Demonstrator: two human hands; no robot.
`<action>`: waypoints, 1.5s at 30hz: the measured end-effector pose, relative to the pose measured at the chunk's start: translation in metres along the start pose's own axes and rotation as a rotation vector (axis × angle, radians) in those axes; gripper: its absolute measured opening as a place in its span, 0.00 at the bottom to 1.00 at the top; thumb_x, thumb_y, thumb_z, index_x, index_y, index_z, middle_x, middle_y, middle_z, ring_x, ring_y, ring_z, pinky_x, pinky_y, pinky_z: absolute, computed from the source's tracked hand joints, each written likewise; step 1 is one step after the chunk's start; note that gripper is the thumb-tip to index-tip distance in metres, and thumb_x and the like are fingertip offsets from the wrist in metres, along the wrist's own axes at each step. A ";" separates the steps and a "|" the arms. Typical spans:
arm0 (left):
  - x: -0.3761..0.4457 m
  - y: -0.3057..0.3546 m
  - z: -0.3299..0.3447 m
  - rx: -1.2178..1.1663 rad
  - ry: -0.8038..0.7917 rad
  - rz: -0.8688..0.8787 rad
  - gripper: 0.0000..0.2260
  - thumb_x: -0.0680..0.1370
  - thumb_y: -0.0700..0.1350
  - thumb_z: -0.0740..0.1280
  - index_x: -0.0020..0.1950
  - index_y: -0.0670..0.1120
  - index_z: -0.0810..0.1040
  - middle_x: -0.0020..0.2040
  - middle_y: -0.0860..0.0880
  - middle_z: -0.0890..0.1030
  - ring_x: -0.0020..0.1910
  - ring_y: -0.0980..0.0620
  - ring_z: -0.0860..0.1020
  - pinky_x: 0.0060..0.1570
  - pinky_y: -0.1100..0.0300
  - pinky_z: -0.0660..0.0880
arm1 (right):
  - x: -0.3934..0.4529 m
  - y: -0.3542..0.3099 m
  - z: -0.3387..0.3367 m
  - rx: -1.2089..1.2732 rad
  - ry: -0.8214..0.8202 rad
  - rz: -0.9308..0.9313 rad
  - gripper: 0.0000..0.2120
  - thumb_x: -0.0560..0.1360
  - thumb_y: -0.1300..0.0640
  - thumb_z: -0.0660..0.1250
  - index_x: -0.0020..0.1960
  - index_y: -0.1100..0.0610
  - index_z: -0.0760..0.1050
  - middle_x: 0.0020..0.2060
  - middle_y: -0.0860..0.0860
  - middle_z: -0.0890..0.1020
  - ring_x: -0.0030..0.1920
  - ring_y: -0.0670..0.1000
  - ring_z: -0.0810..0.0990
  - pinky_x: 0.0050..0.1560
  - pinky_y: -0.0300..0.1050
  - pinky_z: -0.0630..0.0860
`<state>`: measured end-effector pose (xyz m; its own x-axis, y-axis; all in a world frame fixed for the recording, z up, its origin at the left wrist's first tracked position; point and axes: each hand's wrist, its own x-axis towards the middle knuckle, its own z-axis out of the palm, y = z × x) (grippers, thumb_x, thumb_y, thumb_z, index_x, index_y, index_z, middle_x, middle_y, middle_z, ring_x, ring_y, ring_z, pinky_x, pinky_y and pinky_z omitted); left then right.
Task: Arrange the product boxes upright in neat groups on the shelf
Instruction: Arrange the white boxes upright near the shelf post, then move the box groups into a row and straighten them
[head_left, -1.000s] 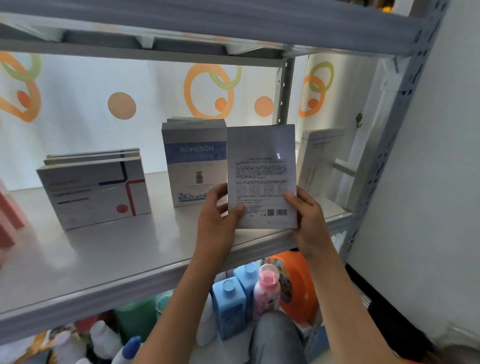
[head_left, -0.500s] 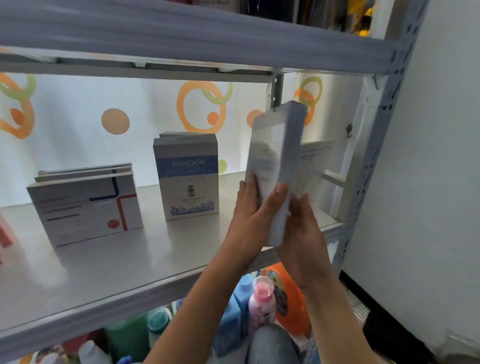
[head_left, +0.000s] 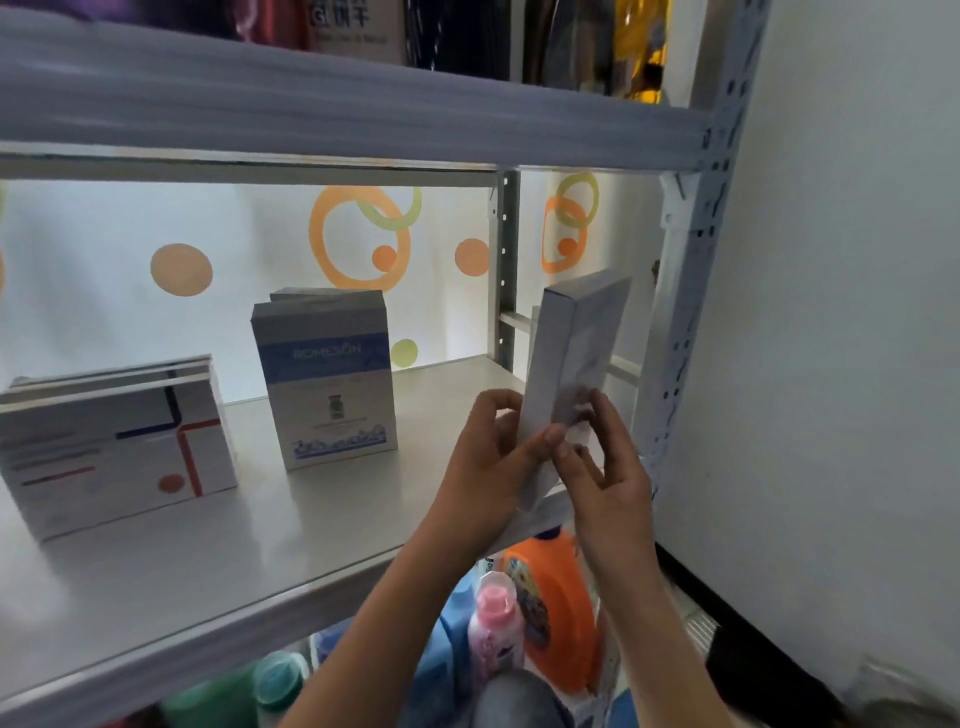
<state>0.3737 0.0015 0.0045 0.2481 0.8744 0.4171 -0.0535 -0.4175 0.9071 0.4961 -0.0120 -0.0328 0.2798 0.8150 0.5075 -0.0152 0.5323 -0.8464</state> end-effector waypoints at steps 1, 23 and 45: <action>0.004 -0.004 0.004 -0.022 -0.010 -0.017 0.17 0.75 0.50 0.67 0.60 0.46 0.68 0.52 0.49 0.84 0.48 0.51 0.83 0.50 0.54 0.80 | 0.004 0.004 -0.003 -0.028 0.005 -0.002 0.31 0.70 0.44 0.69 0.72 0.39 0.66 0.69 0.38 0.71 0.65 0.37 0.73 0.57 0.34 0.76; 0.067 -0.032 0.035 0.558 0.416 -0.066 0.06 0.76 0.43 0.68 0.52 0.48 0.80 0.49 0.52 0.83 0.46 0.54 0.80 0.37 0.75 0.65 | 0.051 0.075 -0.010 -0.437 0.183 -0.042 0.25 0.79 0.53 0.66 0.73 0.43 0.64 0.76 0.46 0.58 0.73 0.48 0.62 0.72 0.53 0.67; 0.046 -0.036 0.024 0.577 0.341 -0.031 0.10 0.78 0.46 0.68 0.58 0.47 0.78 0.55 0.52 0.81 0.43 0.60 0.77 0.40 0.74 0.67 | 0.039 0.056 -0.004 -0.357 0.265 0.006 0.20 0.75 0.51 0.68 0.65 0.42 0.69 0.63 0.44 0.74 0.63 0.48 0.74 0.62 0.55 0.76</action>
<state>0.4098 0.0507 -0.0099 -0.0837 0.8778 0.4716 0.4982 -0.3730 0.7827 0.5098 0.0491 -0.0610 0.5179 0.7064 0.4825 0.3015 0.3771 -0.8757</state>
